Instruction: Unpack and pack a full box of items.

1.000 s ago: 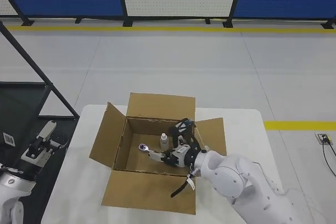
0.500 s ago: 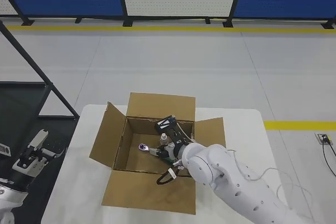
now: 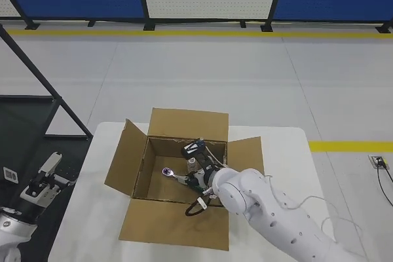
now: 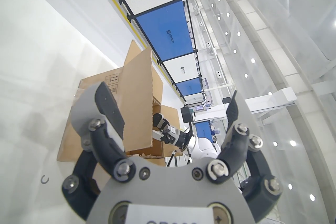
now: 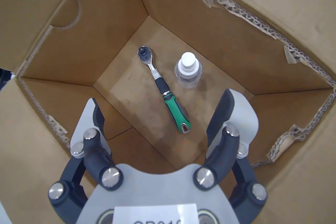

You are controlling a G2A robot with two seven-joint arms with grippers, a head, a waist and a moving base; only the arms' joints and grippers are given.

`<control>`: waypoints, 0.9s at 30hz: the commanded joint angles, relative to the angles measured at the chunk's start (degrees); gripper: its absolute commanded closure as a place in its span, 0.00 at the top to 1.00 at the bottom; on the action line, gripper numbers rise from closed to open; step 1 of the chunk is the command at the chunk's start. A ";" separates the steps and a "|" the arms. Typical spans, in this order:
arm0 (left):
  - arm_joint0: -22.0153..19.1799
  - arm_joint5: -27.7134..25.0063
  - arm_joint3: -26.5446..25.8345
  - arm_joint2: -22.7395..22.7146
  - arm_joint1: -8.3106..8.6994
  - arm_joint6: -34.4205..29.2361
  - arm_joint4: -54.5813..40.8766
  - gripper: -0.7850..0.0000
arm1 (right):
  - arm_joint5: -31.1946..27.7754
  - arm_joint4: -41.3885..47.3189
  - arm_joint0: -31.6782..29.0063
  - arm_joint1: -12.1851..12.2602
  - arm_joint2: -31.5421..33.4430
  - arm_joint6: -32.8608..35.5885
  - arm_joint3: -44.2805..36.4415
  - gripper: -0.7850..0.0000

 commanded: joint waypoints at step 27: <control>1.45 0.13 -0.01 0.30 0.20 0.39 -1.98 1.00 | -3.99 -3.00 4.92 -5.46 -4.09 -2.34 14.74 1.00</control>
